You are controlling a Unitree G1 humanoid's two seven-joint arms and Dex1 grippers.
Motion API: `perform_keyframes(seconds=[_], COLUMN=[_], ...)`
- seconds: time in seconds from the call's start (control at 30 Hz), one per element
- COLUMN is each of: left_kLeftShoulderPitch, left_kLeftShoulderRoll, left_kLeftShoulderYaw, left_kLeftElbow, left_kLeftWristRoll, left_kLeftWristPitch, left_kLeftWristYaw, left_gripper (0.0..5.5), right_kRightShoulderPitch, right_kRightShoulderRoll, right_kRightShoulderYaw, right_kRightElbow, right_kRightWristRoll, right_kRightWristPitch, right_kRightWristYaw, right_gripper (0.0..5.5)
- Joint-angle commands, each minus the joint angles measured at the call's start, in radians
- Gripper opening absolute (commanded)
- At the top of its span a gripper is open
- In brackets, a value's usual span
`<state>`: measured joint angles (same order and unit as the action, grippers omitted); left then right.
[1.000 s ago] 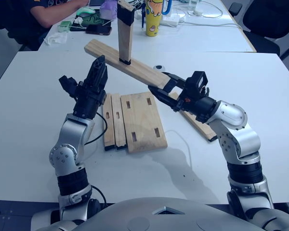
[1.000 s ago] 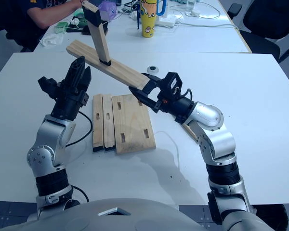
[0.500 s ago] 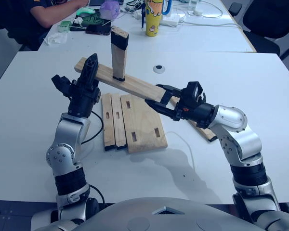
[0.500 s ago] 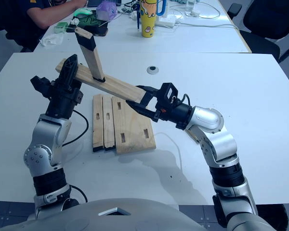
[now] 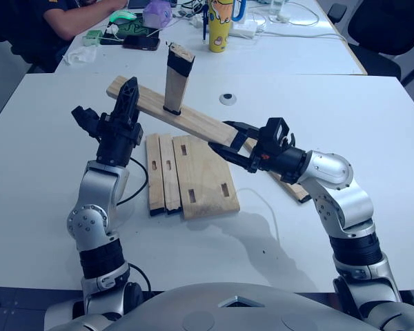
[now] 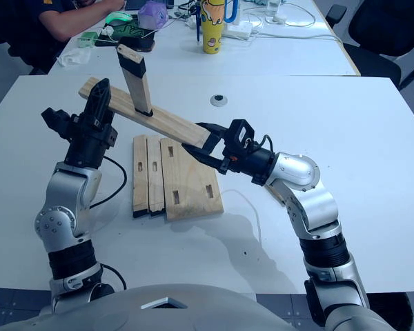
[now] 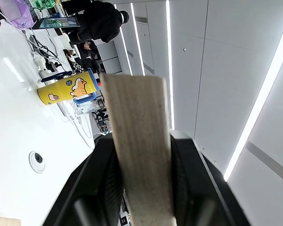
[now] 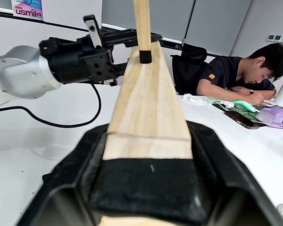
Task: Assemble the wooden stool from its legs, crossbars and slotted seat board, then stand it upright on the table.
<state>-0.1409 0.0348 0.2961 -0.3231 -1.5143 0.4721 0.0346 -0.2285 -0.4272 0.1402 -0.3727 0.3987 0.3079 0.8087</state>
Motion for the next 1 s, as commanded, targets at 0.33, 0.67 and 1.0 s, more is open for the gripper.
perform_keyframes(seconds=[0.33, 0.67, 1.0], left_kLeftShoulderPitch=[-0.020, 0.026, 0.273], left_kLeftShoulderRoll=[0.014, 0.075, 0.127], left_kLeftShoulderYaw=[0.011, 0.047, 0.036], left_kLeftElbow=[0.016, -0.023, -0.287], left_kLeftWristRoll=[0.042, 0.164, 0.167], left_kLeftWristPitch=[-0.010, -0.021, 0.041], left_kLeftWristYaw=[0.008, 0.040, 0.215], left_gripper=[1.05, 1.05, 1.05], right_kRightShoulderPitch=[-0.006, -0.096, -0.028], right_kRightShoulderRoll=[0.005, 0.088, 0.035], right_kRightShoulderYaw=[0.000, -0.131, -0.037], right_kRightElbow=[0.002, 0.103, 0.259], right_kRightWristRoll=[0.008, 0.043, -0.200], right_kRightWristPitch=[0.015, 0.084, 0.023], right_kRightWristYaw=[-0.012, -0.212, -0.292], right_gripper=[3.13, 3.17, 1.69])
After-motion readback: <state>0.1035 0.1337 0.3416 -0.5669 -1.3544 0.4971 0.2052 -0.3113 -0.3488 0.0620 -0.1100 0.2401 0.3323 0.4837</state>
